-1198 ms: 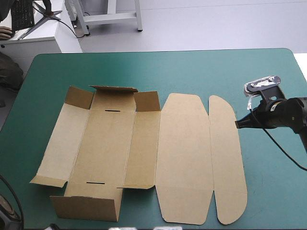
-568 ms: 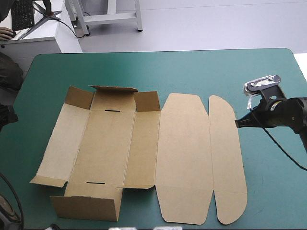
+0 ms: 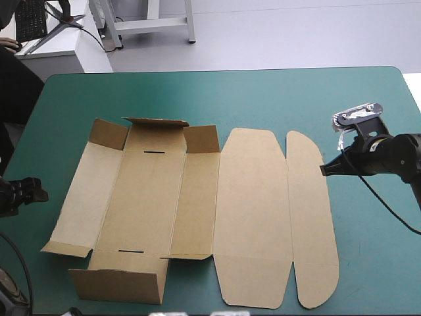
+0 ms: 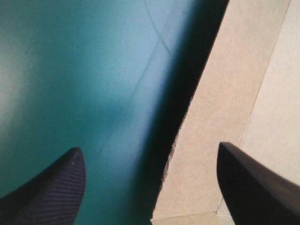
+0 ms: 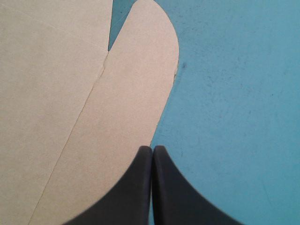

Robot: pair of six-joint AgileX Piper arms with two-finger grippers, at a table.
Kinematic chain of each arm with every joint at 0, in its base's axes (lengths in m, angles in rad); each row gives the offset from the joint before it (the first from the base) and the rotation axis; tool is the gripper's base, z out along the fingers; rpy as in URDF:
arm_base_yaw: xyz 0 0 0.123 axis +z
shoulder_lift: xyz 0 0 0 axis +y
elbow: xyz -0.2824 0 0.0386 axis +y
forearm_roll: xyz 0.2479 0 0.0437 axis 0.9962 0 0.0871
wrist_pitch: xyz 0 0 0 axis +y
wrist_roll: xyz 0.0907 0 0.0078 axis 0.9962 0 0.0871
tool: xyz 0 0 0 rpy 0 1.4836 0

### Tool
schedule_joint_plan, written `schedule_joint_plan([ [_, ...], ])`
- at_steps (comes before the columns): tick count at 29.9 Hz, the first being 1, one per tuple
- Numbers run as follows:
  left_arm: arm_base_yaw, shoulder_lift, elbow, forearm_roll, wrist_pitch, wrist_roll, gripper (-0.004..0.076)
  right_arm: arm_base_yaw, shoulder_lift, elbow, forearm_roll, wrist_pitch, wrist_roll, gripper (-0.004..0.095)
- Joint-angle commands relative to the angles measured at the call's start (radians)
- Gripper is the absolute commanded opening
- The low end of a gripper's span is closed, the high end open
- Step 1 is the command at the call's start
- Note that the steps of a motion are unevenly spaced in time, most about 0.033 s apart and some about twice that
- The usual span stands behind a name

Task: Fold the box

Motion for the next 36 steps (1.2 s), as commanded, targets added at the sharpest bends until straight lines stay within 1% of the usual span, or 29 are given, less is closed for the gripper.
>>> schedule_joint_plan([
  [1,-0.004,-0.009,0.023,-0.07,-0.021,0.081,0.0544,-0.006,-0.019,-0.023,0.004,-0.044,-0.013,-0.0015],
  [4,-0.004,0.023,0.047,-0.107,0.005,0.133,0.0544,-0.006,-0.019,-0.023,0.004,-0.038,-0.013,-0.0015],
  [8,-0.006,0.056,0.049,-0.199,0.051,0.244,0.0544,-0.006,-0.019,-0.023,0.006,-0.035,-0.013,-0.0015],
  [10,-0.006,0.066,0.049,-0.209,0.055,0.271,0.0544,-0.006,-0.019,-0.023,0.006,-0.035,-0.013,-0.0015],
  [15,-0.006,0.1,0.049,-0.208,0.046,0.271,0.0544,-0.006,-0.019,-0.023,0.006,-0.035,-0.013,-0.0015],
  [20,-0.022,0.153,0.049,-0.231,0.066,0.271,0.0544,-0.006,-0.019,-0.023,0.006,-0.035,-0.013,-0.0015],
  [25,-0.118,0.171,0.049,-0.228,0.073,0.271,0.0543,-0.006,-0.019,-0.023,0.006,-0.031,-0.013,-0.0015],
  [30,-0.228,0.171,0.049,-0.163,0.073,0.254,0.054,-0.006,-0.019,-0.023,0.006,-0.027,-0.013,-0.0015],
  [36,-0.272,0.171,0.049,-0.164,0.073,0.158,0.0521,-0.006,-0.019,-0.023,0.007,-0.025,-0.013,-0.0015],
])
